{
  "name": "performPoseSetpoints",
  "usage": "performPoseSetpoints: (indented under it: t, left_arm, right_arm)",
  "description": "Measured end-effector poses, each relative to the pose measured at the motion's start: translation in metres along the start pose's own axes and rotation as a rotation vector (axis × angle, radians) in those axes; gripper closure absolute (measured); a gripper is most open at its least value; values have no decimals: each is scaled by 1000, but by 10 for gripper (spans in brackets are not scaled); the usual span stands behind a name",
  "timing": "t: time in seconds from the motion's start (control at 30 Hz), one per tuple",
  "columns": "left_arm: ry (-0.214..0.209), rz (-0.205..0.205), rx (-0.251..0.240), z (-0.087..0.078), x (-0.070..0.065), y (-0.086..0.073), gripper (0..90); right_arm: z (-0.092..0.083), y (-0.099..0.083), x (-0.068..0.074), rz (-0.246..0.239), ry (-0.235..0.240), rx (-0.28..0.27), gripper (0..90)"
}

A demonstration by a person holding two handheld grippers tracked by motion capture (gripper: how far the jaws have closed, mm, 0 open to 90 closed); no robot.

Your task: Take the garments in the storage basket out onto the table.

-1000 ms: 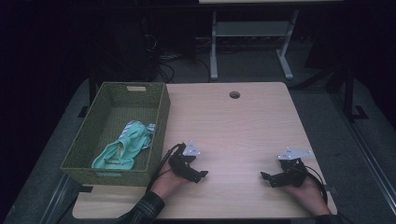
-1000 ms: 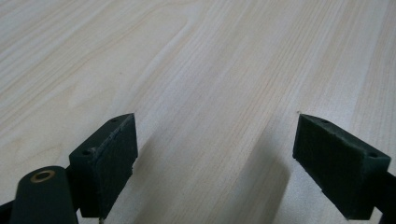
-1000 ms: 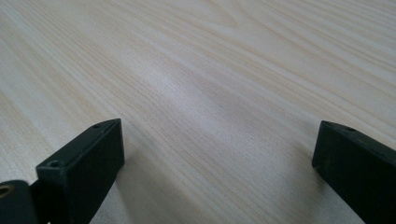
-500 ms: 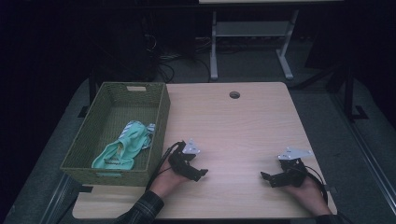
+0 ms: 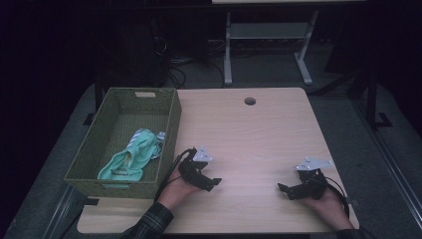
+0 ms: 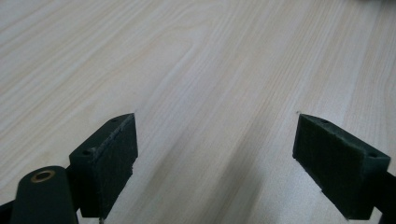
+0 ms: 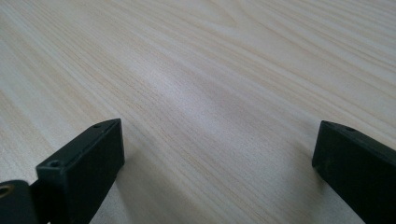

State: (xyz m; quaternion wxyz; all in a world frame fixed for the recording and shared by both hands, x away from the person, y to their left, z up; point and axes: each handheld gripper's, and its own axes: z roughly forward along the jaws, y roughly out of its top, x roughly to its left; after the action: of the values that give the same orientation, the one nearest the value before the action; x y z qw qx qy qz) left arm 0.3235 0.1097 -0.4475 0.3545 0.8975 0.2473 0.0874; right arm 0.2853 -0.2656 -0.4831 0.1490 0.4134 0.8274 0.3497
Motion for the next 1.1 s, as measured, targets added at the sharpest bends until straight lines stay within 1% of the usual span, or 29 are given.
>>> performPoseSetpoints:
  t: [0.1,0.3,0.47,0.57,1.1]
  left_arm:
    - [-7,-9,-7,-1,0,1,134]
    - [-8,-1,-2,-3,0,3,134]
    - [-10,-2,-4,-5,0,5,134]
    - [-11,5,-1,-6,-1,6,134]
    - [-9,4,-12,-12,-1,12,134]
  right_arm:
    - [0,0,0,0,0,0,18]
    - [0,0,0,0,0,0,18]
    - [0,0,0,0,0,0,18]
    - [0,0,0,0,0,1,18]
    - [0,0,0,1,0,-1,18]
